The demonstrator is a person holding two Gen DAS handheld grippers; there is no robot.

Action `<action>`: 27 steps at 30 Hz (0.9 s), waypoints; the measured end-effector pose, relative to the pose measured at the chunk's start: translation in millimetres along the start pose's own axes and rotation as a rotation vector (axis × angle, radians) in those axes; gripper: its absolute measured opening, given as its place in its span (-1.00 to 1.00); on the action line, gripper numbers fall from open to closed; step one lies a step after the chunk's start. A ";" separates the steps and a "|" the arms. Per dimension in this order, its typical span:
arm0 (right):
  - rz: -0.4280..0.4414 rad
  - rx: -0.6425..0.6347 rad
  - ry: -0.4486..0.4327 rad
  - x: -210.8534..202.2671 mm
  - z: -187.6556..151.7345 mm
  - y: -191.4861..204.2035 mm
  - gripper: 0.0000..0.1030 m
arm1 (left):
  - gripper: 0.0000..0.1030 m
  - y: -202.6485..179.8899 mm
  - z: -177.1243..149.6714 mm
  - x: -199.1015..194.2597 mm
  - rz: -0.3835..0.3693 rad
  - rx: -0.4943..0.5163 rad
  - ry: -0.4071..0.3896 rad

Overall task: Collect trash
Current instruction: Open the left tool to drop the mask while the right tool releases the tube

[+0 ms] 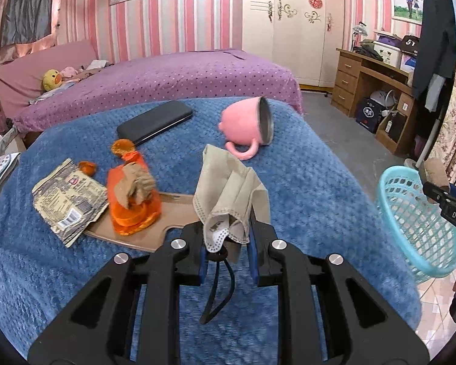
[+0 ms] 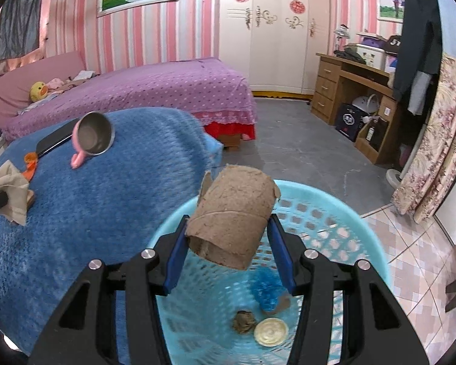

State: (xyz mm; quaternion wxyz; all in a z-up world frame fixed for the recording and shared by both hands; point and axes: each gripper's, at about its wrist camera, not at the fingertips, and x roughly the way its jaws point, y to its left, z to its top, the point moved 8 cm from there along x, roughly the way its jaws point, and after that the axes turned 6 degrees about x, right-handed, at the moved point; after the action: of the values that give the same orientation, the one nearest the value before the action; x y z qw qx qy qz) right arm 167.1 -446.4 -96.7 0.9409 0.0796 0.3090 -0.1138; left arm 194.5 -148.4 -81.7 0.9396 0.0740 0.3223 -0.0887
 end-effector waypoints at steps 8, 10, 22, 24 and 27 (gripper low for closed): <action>-0.052 0.061 -0.007 -1.0 2.8 -48.2 -0.01 | -0.62 -36.6 13.7 0.3 -0.034 0.048 -0.018; -0.057 0.079 -0.017 -3.5 2.9 -56.8 -0.01 | -0.62 -52.4 16.1 3.6 -0.065 0.051 -0.018; -0.128 0.106 -0.019 -6.9 -5.0 -108.3 -0.01 | -0.61 -177.6 15.2 23.1 -0.249 0.136 -0.008; -0.133 0.126 -0.024 -8.3 -4.9 -116.9 -0.01 | -0.61 -196.5 14.9 25.5 -0.277 0.143 -0.002; -0.136 0.158 -0.039 -10.2 -5.3 -126.5 -0.01 | -0.53 -220.8 15.5 26.4 -0.303 0.164 -0.009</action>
State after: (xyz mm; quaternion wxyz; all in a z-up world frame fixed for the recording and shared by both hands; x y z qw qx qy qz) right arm 122.8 -565.2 -104.9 0.9277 0.1300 0.2852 -0.2029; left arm 176.8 -369.4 -103.9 0.9077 0.1007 0.3171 -0.2556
